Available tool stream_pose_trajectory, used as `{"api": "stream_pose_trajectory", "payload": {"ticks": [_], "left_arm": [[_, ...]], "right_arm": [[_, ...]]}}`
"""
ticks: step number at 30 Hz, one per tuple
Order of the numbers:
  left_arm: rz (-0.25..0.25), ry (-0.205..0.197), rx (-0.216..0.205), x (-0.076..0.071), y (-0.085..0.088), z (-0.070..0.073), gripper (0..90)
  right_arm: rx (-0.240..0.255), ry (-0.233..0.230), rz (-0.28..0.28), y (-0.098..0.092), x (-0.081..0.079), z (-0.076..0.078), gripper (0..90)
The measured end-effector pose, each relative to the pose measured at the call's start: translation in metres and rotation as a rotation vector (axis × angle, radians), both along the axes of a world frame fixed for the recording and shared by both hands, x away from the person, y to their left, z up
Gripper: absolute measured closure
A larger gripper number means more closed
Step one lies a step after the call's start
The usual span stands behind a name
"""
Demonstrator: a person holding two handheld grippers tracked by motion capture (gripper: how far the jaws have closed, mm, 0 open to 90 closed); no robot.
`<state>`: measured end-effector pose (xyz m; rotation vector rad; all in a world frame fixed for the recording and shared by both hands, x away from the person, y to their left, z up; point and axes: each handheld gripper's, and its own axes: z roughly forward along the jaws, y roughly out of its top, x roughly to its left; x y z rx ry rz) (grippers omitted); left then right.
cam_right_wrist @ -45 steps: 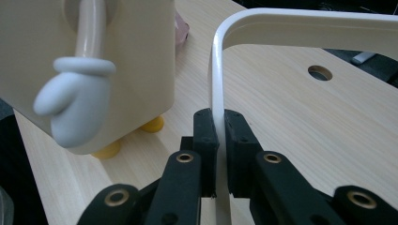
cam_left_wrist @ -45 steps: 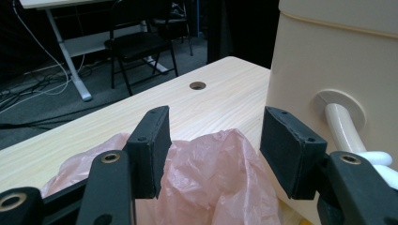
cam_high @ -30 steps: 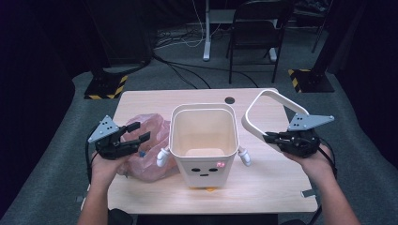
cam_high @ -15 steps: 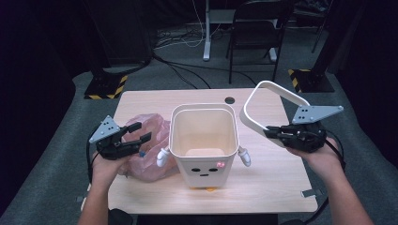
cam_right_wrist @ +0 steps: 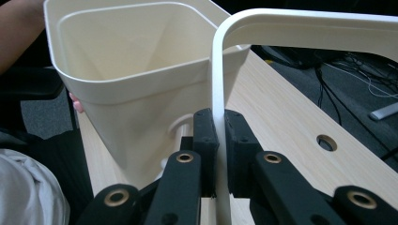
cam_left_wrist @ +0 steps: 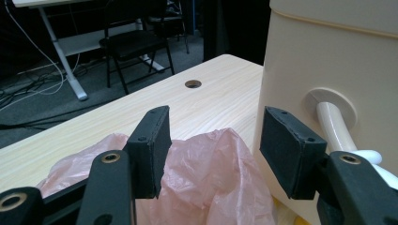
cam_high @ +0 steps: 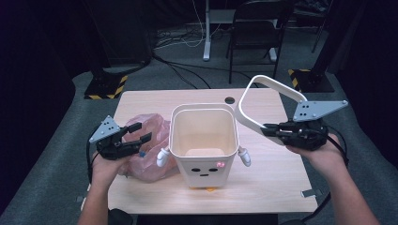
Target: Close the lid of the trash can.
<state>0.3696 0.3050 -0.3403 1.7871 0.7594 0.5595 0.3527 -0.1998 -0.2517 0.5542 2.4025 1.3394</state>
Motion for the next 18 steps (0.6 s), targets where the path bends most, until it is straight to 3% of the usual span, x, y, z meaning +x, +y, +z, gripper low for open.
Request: {"api": "stream_pose_trajectory", "payload": {"ticks": [18], "left_arm": [[-0.003,0.000,0.003,0.000,-0.001,0.000,42.8]], "right_arm": [[-0.011,-0.035,0.148,0.038,-0.012,0.019,84.4]]}}
